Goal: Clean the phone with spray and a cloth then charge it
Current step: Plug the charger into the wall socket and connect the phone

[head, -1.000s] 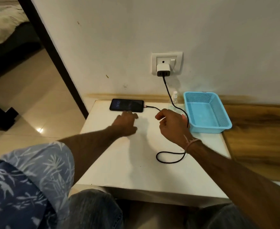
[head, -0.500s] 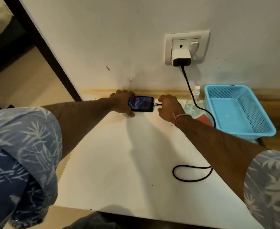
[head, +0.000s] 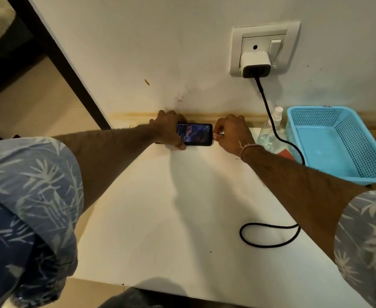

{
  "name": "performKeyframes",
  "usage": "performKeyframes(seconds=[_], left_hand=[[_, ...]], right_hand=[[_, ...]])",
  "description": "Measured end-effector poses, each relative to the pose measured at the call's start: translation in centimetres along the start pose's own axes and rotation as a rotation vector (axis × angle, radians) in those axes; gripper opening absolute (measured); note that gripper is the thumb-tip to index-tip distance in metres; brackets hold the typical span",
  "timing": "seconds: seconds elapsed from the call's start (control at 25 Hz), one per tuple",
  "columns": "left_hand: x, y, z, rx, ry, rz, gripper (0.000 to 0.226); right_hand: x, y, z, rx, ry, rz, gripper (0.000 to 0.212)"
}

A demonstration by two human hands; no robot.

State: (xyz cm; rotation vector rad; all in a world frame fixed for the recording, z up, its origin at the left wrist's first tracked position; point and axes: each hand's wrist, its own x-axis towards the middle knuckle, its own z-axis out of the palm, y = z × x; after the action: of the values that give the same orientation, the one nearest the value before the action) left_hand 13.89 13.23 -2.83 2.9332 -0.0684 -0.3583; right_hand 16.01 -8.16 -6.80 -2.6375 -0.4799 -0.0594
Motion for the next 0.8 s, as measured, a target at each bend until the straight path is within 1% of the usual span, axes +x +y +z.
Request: performKeyframes(seconds=[0.2,0.4,0.8], left_hand=[[-0.14,0.10,0.10,-0.022,0.020,-0.006,0.079],[-0.24,0.18,0.17,-0.015,0.030,-0.005,0.078],[-0.47,-0.04,0.39,-0.038,0.058,-0.004,0.072]], right_hand=[[-0.16,-0.05,0.00,0.083,0.055,0.037,0.008],[-0.25,-0.28,0.10,0.099,0.087,0.066,0.006],[-0.45,-0.43,0.12,0.154,0.099,0.122,0.008]])
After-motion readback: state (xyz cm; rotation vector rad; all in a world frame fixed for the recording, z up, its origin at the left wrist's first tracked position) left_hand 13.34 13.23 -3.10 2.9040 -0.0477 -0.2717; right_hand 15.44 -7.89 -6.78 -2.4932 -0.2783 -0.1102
